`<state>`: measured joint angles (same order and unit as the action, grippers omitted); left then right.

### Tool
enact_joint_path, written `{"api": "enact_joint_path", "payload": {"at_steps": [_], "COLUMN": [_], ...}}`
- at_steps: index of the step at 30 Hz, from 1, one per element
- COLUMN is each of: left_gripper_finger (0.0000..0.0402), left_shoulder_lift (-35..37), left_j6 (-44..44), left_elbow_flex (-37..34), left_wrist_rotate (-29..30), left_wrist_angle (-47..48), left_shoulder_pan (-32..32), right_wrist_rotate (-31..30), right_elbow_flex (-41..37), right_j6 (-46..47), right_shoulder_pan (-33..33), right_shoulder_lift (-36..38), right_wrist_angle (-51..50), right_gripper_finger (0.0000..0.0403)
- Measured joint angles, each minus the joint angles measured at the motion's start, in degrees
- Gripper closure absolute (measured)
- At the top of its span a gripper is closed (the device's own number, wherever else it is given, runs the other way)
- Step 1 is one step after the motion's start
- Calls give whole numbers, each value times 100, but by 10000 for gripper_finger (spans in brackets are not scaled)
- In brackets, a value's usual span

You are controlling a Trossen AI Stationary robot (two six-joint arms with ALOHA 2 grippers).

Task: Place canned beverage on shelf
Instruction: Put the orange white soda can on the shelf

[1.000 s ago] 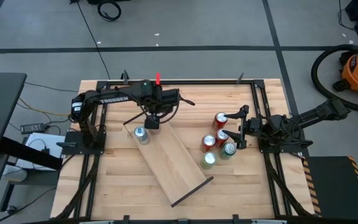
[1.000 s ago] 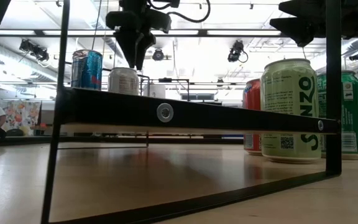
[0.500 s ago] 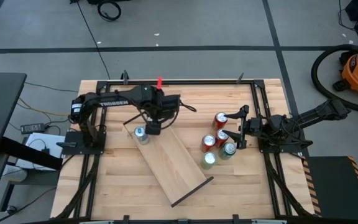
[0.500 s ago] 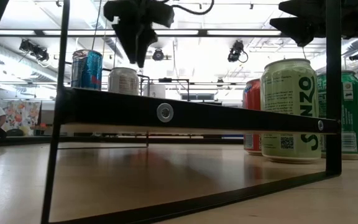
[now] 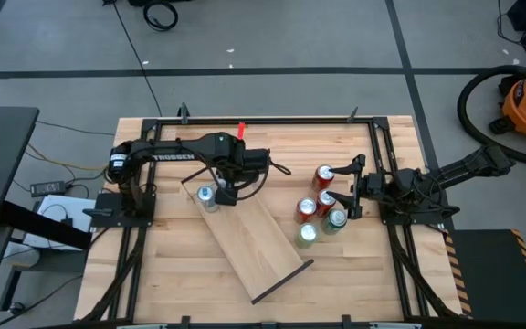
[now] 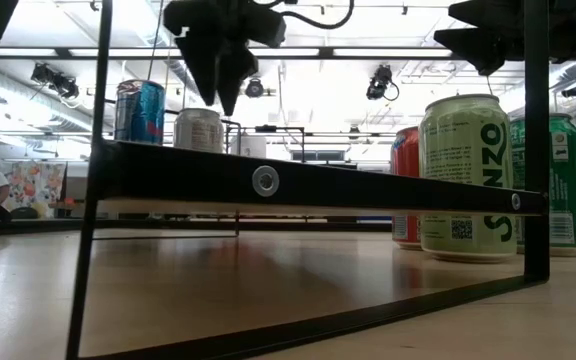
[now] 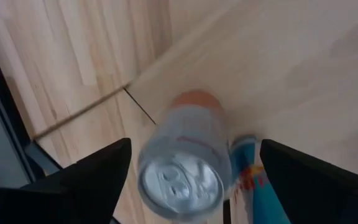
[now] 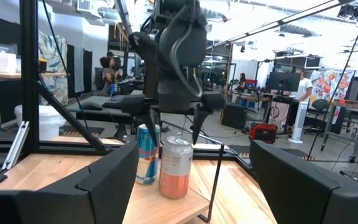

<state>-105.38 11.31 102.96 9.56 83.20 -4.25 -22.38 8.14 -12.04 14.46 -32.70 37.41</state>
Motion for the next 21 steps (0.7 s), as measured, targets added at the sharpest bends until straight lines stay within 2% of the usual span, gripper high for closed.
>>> {"api": "enact_joint_path", "payload": {"at_steps": [21], "left_gripper_finger": [31], "left_shoulder_lift": [-610], "left_j6": [327], "left_elbow_flex": [-31], "left_wrist_rotate": [17], "left_wrist_angle": [357], "left_shoulder_pan": [-81], "right_wrist_rotate": [3], "right_elbow_flex": [-2], "right_j6": [-4], "right_shoulder_pan": [-2], "right_shoulder_lift": [-90], "right_wrist_angle": [61], "right_gripper_finger": [85]}}
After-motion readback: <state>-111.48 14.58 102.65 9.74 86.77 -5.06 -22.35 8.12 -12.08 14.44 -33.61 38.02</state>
